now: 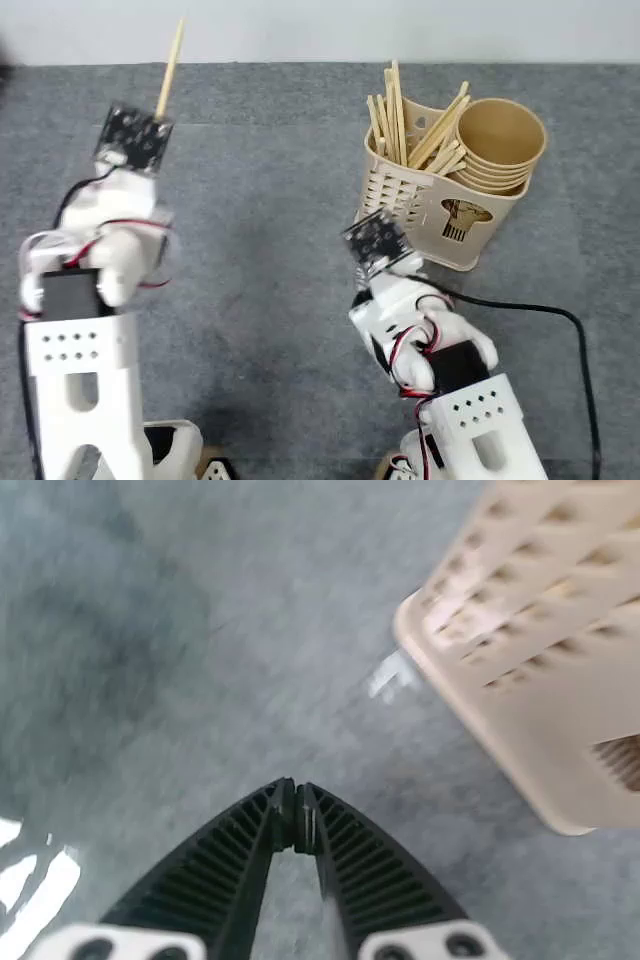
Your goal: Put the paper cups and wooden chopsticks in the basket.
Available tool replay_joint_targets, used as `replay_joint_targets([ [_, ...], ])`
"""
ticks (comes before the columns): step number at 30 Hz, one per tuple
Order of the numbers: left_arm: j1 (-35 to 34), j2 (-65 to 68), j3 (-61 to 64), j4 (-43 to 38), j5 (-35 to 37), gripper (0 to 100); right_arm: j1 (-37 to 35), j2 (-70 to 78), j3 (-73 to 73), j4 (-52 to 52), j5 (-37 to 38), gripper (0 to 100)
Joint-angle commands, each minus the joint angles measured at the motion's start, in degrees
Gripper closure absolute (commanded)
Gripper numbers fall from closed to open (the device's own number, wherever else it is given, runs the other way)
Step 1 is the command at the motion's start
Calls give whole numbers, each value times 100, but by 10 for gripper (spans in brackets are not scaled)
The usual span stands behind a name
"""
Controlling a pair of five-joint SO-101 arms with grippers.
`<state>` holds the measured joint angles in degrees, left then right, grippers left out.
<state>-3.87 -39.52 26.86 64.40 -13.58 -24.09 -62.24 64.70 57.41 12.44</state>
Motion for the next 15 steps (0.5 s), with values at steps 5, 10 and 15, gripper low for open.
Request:
replay_joint_targets([
  [5, 1662, 44, -347, -2321, 1143, 987, -66, -154, 360, 22, 132, 990],
  [10, 2532, 369, -321, -3446, 1741, 987, 57, -154, 967, -637, 141, 990],
  [15, 3121, 905, -321, -4440, 2242, 987, 453, -154, 1257, -1138, 255, 990],
])
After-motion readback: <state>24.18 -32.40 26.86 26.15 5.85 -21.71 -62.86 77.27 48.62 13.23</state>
